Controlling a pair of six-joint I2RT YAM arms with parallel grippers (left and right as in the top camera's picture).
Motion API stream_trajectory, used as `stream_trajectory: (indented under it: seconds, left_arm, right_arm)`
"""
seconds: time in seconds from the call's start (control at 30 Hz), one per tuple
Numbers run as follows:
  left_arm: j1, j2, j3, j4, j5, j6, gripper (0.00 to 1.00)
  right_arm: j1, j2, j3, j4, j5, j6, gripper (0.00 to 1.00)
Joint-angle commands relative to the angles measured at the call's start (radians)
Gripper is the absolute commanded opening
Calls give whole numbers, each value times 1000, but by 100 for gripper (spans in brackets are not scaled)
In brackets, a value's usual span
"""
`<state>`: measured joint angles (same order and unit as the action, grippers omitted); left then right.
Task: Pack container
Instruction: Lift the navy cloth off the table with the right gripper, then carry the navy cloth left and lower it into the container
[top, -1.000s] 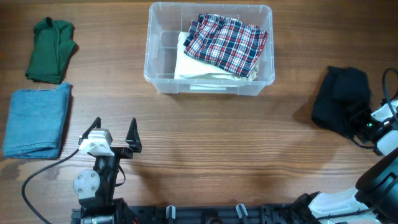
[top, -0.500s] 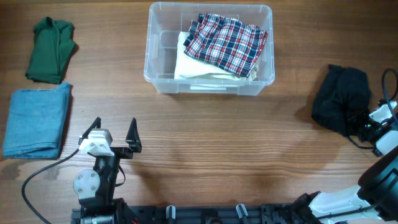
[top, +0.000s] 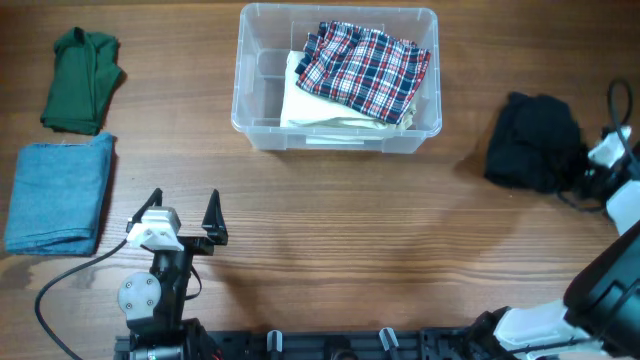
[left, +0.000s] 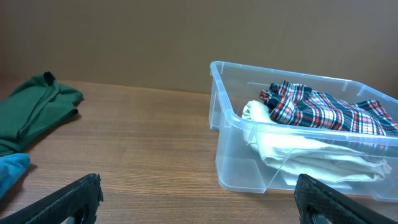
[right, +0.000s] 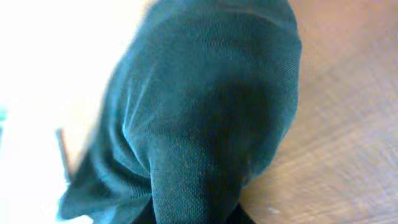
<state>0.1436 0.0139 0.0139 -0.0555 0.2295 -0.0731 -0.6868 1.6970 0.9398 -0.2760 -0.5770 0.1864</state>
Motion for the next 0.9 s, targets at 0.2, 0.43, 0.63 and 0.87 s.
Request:
stream_trajectory:
  seconds: [0.2, 0.43, 0.63, 0.87]
  left_arm:
    - [5, -7, -8, 0, -10, -13, 100]
    - [5, -7, -8, 0, -10, -13, 100]
    - [5, -7, -8, 0, -10, -13, 100]
    - [5, -7, -8, 0, -10, -13, 100]
  right_arm:
    - [135, -253, 171, -66, -101, -99, 4]
    - [245, -351, 174, -38, -101, -112, 4]
    - [362, -395, 174, 16, -122, -136, 4]
    - [540, -431, 174, 126, -127, -114, 4]
